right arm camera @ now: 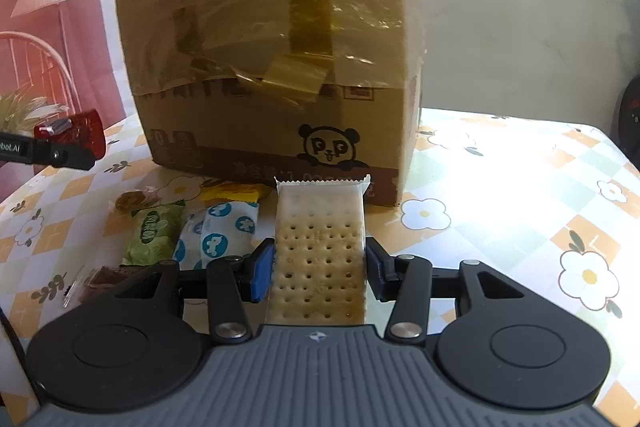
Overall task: Organize snacks
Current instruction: 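Carry the red packet and cracker packet over the box and open both tools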
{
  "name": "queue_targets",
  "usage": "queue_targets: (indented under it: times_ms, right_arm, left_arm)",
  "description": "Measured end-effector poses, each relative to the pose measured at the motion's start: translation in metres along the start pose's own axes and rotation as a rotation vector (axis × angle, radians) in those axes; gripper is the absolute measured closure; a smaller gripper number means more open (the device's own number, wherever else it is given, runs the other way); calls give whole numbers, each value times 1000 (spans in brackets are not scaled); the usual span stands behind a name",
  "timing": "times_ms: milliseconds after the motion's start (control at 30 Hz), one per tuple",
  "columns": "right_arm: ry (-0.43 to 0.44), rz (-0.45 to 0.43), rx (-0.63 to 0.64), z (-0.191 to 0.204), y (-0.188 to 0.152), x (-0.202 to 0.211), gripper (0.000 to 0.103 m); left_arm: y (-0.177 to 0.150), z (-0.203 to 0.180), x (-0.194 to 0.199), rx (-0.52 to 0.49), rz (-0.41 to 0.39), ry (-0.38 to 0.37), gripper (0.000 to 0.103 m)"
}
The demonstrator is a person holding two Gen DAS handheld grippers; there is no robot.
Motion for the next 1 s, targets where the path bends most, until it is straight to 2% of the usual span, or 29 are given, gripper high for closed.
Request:
queue_targets:
  times_ms: [167,267,433,600,733,800,900,1000]
  right_arm:
    - [16,-3,2,5,2,19,54]
    - [20,-37,-2,5,12,37,54]
    - [29,-163,-12,-3,59,69,54]
    - [56,-281,-31,-21,122,80,54]
    - [46,-332,10,-29,171,70,54]
    - [36,-342,53,-30,193,58,54]
    - [21,-328,46,-34,217,34,54]
    - [-14,-273,11,-40,230,2,54]
  left_arm:
    - [10,-6,20,-41,-49,-28,90]
    - [20,-9,29,-50,-75,-56,90]
    - [51,-22,40,-89,-142,-117,90]
    - [96,-38,38,-105,-222,-156,90]
    - [133,-52,31,-146,-287,-176,90]
    - [149,-58,22,-152,-295,-186,90]
    - [167,-64,3,-124,-274,-201,90]
    - [179,-70,-22,-128,-227,-190,90]
Point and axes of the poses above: each gripper's, at about its wrist camera, not at the fingertips, and x roughly against the way its jaws point, z to its left, y to its top, the point moved 2 cm from there along -x, roughly the way its jaws point, and after that the axes turned 7 degrees about x, right-handed, at the moved point
